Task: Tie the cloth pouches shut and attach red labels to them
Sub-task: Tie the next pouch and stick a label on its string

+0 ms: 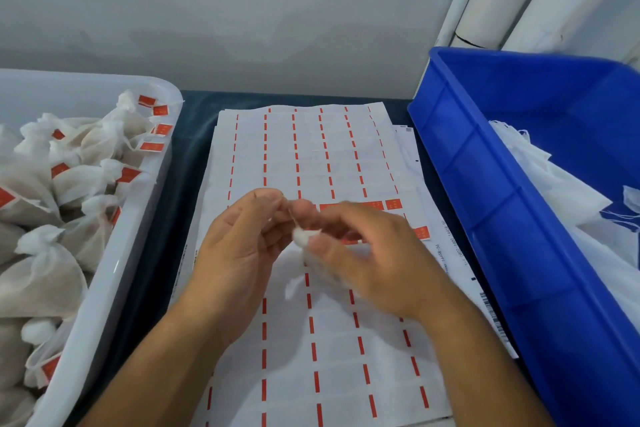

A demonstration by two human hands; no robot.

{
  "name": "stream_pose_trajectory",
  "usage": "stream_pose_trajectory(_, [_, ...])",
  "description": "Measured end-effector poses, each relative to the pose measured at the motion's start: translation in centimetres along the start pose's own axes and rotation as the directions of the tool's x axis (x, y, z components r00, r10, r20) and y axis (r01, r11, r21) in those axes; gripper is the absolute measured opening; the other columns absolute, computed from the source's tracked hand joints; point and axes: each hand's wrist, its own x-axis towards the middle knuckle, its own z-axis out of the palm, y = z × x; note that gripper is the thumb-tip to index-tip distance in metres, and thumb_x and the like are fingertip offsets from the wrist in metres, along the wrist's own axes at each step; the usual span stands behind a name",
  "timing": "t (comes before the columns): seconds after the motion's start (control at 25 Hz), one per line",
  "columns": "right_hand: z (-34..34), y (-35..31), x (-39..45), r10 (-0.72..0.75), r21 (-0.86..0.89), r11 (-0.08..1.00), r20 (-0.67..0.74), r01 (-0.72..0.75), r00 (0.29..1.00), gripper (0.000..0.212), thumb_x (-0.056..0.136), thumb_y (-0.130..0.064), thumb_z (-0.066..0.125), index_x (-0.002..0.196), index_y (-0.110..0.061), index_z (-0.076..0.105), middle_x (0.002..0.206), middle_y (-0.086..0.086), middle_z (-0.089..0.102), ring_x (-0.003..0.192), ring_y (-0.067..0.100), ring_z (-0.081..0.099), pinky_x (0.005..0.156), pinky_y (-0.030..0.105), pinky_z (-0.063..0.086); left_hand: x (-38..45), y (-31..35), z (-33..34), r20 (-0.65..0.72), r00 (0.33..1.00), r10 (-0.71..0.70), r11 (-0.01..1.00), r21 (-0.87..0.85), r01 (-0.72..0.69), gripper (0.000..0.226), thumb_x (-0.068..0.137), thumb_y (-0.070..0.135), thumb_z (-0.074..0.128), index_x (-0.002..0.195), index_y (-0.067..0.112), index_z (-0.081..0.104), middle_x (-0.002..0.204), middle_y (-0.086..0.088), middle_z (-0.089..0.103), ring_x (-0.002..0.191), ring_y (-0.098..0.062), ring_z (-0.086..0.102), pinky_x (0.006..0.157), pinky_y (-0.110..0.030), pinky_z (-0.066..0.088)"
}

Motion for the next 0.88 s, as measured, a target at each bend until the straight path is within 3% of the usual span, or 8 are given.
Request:
stream_pose_trajectory(0.12, [-3.7, 1.5, -0.2, 0.191, -0.155, 0.960, -0.240, -0.232, 0.952, 0.020, 0.097, -0.060, 0.052, 0.100, -0.041, 0.057, 0.099, -0.023, 0.066, 0.086, -0.004, 0.065, 0.062, 0.008, 0.046, -0.1, 0.1, 0.2, -0.062, 0.998, -0.023, 0.998, 0.058, 0.026, 0.035, 0.089, 0.051, 0.060, 0.085, 0.021, 0.079, 0.092, -0.004, 0.077, 0.086, -0.018, 0.075, 0.073, -0.019, 0.059])
stream_pose_trajectory(0.2, [-5.5, 2.9, -0.6, 0.333, -0.246, 0.868, -0.359, -0.432, 0.872, 0.013, 0.101, -0.044, 0.056, 0.109, -0.033, 0.057, 0.108, -0.013, 0.066, 0.086, 0.003, 0.062, 0.065, 0.012, 0.042, 0.0, 0.0, 0.3, -0.062, 0.997, -0.037, 0.997, 0.064, 0.041, 0.038, 0.072, 0.056, 0.065, 0.090, 0.026, 0.081, 0.096, 0.000, 0.078, 0.085, -0.015, 0.076, 0.073, -0.023, 0.060])
stream_pose_trajectory(0.32, [-6.1, 4.1, -1.0, 0.469, -0.329, 0.754, -0.334, -0.568, 0.817, 0.022, 0.104, -0.031, 0.057, 0.125, -0.025, 0.058, 0.118, -0.002, 0.066, 0.100, 0.015, 0.063, 0.085, 0.029, 0.053, 0.1, -0.2, 0.3, -0.044, 0.998, -0.051, 0.993, 0.100, 0.055, 0.027, 0.076, 0.046, 0.065, 0.095, 0.037, 0.081, 0.106, 0.009, 0.078, 0.095, -0.009, 0.075, 0.086, -0.031, 0.058])
stream_pose_trajectory(0.4, [-6.2, 4.3, -1.1, 0.532, -0.336, 0.720, -0.295, -0.607, 0.794, 0.026, 0.103, -0.029, 0.059, 0.128, -0.022, 0.059, 0.119, -0.002, 0.067, 0.103, 0.017, 0.064, 0.089, 0.034, 0.054, 0.1, -0.3, 0.1, -0.047, 0.998, -0.042, 0.994, 0.104, 0.047, 0.026, 0.077, 0.038, 0.066, 0.098, 0.039, 0.080, 0.108, 0.012, 0.078, 0.095, -0.011, 0.075, 0.088, -0.034, 0.059])
stream_pose_trajectory(0.48, [-6.4, 4.8, -1.2, 0.572, -0.314, 0.707, -0.271, -0.633, 0.774, 0.021, 0.101, -0.031, 0.063, 0.121, -0.023, 0.061, 0.107, -0.007, 0.068, 0.092, 0.011, 0.065, 0.076, 0.025, 0.053, 0.2, -0.5, -0.1, -0.051, 0.998, -0.030, 0.994, 0.104, 0.035, 0.025, 0.082, 0.033, 0.066, 0.101, 0.040, 0.080, 0.109, 0.013, 0.077, 0.092, -0.012, 0.076, 0.086, -0.033, 0.061])
stream_pose_trajectory(0.6, [-6.4, 5.1, -1.0, 0.587, -0.310, 0.701, -0.261, -0.642, 0.766, 0.011, 0.097, -0.034, 0.069, 0.104, -0.026, 0.064, 0.088, -0.016, 0.065, 0.076, 0.004, 0.062, 0.058, 0.016, 0.040, 0.3, -0.8, -0.3, -0.062, 0.998, -0.003, 0.992, 0.125, 0.010, 0.023, 0.088, 0.026, 0.067, 0.104, 0.039, 0.079, 0.109, 0.019, 0.076, 0.093, -0.009, 0.076, 0.082, -0.028, 0.062])
stream_pose_trajectory(0.76, [-6.4, 4.9, -0.9, 0.539, -0.304, 0.730, -0.295, -0.612, 0.789, 0.014, 0.093, -0.041, 0.073, 0.090, -0.031, 0.063, 0.081, -0.021, 0.064, 0.069, 0.000, 0.060, 0.054, 0.014, 0.033, 0.3, -1.1, -0.2, -0.062, 0.998, 0.032, 0.986, 0.167, -0.022, 0.024, 0.093, 0.023, 0.067, 0.107, 0.039, 0.076, 0.109, 0.024, 0.074, 0.092, -0.008, 0.076, 0.076, -0.020, 0.060])
stream_pose_trajectory(0.88, [-6.2, 4.8, -1.0, 0.571, -0.302, 0.728, -0.228, -0.615, 0.788, 0.015, 0.090, -0.044, 0.075, 0.089, -0.033, 0.064, 0.081, -0.020, 0.064, 0.071, 0.000, 0.061, 0.054, 0.015, 0.035, 0.3, -1.3, -0.2, -0.049, 0.998, 0.039, 0.984, 0.177, -0.029, 0.026, 0.094, 0.021, 0.069, 0.109, 0.041, 0.075, 0.110, 0.027, 0.073, 0.092, -0.009, 0.076, 0.071, -0.019, 0.060])
